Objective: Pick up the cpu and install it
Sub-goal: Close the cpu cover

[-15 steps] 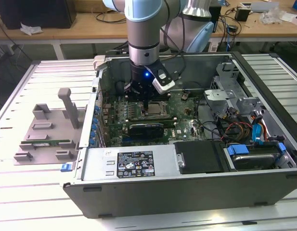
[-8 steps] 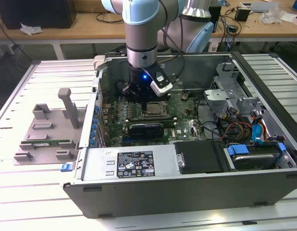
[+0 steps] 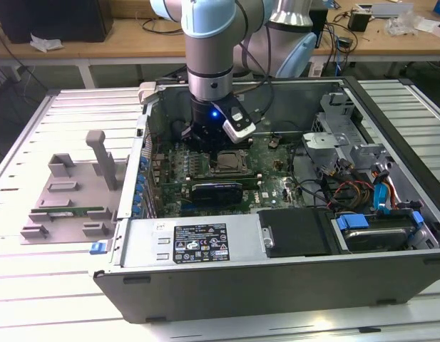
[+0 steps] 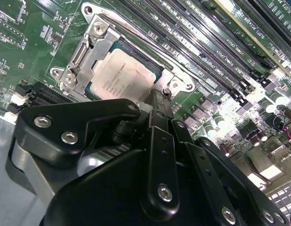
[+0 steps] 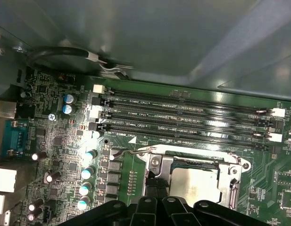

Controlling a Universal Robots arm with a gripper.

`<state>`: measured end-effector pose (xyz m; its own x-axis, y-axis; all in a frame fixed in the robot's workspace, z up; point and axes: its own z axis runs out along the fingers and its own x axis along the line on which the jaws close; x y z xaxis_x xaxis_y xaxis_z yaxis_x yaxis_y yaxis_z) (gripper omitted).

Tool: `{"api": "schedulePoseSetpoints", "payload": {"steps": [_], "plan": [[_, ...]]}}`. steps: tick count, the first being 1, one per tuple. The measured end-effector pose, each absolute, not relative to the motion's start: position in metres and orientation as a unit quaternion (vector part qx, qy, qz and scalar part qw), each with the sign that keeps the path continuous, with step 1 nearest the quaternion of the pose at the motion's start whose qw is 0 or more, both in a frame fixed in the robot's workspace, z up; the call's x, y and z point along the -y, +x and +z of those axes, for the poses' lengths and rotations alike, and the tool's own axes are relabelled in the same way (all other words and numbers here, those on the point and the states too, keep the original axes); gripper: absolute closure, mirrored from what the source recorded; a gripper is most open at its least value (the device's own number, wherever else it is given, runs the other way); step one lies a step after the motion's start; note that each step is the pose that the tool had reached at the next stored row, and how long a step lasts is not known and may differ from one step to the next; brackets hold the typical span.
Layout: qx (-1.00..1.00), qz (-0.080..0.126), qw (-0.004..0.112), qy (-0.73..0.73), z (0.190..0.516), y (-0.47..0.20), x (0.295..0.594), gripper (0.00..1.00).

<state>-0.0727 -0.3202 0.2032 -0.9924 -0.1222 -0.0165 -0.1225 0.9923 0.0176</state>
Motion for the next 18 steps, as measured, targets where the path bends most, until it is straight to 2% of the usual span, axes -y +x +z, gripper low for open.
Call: {"api": "schedulePoseSetpoints", "payload": {"steps": [13,18], "plan": [[-0.998,0.009,0.008,-0.061,0.210,-0.073,0.320,0.89],[-0.998,0.009,0.008,-0.061,0.226,-0.073,0.320,0.89]]}}
